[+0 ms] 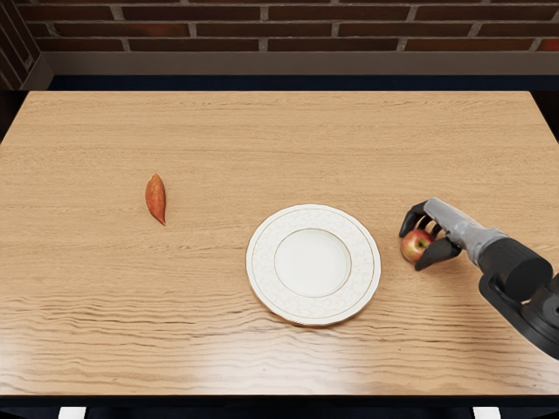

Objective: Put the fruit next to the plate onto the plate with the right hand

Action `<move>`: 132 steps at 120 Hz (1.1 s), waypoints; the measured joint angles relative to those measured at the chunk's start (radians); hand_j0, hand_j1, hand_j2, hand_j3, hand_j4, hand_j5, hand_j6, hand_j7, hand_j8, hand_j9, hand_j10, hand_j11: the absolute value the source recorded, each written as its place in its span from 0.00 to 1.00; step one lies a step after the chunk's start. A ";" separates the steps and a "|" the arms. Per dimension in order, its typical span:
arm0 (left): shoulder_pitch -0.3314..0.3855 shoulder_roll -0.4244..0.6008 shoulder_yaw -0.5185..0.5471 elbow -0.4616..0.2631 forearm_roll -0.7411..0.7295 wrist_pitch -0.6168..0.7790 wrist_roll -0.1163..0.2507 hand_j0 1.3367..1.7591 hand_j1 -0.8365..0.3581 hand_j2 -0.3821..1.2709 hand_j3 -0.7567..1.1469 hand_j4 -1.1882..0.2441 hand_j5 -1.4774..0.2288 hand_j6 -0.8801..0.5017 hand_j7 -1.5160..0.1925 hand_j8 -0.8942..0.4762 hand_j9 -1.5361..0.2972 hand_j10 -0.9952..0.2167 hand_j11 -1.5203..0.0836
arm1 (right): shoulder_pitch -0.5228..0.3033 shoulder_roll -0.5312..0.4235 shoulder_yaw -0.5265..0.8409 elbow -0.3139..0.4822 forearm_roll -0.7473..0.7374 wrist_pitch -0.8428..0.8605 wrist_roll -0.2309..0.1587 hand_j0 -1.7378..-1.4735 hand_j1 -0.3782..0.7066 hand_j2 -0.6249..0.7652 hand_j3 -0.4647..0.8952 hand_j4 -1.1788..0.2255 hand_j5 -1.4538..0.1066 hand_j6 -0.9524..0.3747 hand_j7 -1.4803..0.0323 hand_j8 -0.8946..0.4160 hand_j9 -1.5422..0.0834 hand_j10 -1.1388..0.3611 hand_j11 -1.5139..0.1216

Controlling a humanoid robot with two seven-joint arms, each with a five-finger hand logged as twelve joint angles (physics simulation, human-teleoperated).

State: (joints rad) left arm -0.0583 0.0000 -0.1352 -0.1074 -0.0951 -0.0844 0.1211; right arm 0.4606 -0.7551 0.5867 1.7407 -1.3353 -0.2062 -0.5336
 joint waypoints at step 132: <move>0.000 0.000 0.000 0.000 0.000 0.000 0.000 0.76 0.99 0.23 0.40 0.83 0.87 0.64 0.89 0.65 0.84 0.82 0.95 | 0.079 0.081 0.303 -0.071 0.530 0.585 0.027 0.30 0.69 0.85 0.34 0.32 0.20 0.43 0.30 0.50 0.26 0.44 0.26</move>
State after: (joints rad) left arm -0.0583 0.0000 -0.1351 -0.1074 -0.0951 -0.0844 0.1212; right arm 0.5392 -0.6741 0.8902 1.6694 -0.8048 0.3784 -0.5065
